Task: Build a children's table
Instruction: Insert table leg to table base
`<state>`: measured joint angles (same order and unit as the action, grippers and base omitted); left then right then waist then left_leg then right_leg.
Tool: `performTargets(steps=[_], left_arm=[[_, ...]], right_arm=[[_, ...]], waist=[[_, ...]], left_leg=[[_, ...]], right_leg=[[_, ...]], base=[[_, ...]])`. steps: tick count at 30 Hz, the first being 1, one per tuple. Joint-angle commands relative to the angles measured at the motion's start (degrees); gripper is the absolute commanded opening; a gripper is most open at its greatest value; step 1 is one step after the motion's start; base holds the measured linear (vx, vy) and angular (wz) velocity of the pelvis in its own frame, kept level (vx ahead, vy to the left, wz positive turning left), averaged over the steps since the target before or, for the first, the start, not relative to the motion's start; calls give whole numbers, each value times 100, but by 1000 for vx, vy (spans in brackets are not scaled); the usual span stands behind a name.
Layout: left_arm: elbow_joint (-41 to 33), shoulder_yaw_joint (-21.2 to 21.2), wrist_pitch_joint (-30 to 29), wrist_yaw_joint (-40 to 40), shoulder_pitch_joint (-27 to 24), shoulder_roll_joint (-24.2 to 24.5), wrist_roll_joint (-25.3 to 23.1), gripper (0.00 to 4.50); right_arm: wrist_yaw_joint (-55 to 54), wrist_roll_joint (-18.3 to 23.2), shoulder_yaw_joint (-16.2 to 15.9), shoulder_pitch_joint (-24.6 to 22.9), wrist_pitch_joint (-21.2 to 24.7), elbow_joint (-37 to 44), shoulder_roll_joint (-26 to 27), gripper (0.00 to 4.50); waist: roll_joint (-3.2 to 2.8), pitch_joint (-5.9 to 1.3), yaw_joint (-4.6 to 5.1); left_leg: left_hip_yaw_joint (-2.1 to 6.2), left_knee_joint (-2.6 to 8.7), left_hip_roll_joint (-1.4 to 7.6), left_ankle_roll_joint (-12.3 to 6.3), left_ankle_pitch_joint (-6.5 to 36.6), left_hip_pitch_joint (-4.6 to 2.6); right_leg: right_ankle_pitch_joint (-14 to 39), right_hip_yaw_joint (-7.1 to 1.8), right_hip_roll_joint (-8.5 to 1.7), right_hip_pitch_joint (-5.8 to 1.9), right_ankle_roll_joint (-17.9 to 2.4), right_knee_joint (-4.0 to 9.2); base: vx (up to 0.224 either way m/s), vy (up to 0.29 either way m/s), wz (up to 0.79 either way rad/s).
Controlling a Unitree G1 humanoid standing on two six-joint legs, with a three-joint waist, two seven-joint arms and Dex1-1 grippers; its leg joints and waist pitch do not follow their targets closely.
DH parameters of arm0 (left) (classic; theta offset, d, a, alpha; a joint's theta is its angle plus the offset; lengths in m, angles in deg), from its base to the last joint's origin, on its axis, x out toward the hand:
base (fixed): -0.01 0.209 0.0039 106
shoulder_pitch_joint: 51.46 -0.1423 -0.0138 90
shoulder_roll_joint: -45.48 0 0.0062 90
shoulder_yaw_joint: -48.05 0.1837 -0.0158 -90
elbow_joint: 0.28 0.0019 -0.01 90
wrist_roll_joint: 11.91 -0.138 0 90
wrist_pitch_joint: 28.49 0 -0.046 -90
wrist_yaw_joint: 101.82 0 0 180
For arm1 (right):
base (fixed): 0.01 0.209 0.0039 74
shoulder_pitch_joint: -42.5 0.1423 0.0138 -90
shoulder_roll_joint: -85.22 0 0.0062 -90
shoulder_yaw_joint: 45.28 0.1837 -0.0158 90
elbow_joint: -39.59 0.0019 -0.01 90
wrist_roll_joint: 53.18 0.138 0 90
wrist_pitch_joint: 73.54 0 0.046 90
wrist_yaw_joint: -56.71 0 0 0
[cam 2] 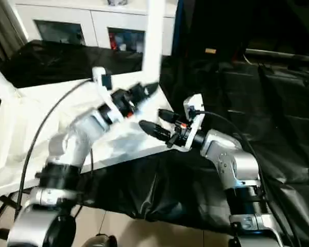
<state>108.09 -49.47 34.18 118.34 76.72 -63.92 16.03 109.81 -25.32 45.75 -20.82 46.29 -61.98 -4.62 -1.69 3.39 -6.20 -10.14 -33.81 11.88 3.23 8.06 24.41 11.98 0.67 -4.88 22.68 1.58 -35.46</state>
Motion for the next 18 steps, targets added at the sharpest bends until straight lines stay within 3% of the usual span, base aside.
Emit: performTargets(steps=[1,6,7,10,18], left_arm=[[-252,114,-100,134,-42,-12,159,207],[-500,182,-251,208,-173,-21,340,207],[-517,186,-259,213,-181,-22,348,207],[-739,266,-432,293,-308,-42,459,207],[-902,401,-570,323,-472,-51,523,206]], right_arm=[[-77,101,53,82,78,108,-41,450],[8,174,58,89,253,111,-53,450],[9,173,57,90,255,111,-53,423],[21,283,101,100,331,112,-12,413],[114,481,130,53,491,250,-29,335]], waist=[[102,-472,16],[104,-473,20],[103,-474,23],[98,-473,31],[98,-464,30]], left_leg=[[-25,326,58,-304,713,-220],[-30,314,57,-354,680,-225],[-30,315,60,-353,688,-231],[-29,317,67,-340,730,-238],[-34,322,56,-258,805,-236]], right_leg=[[-159,-48,-192,-245,-1346,344],[-161,-44,-187,-244,-1384,339],[-148,-43,-182,-237,-1380,342],[-98,-43,-187,-242,-1383,340],[94,-45,-176,-232,-1298,359]], base=[[0,0,0],[0,0,0],[0,0,0],[0,0,0],[0,0,0]])
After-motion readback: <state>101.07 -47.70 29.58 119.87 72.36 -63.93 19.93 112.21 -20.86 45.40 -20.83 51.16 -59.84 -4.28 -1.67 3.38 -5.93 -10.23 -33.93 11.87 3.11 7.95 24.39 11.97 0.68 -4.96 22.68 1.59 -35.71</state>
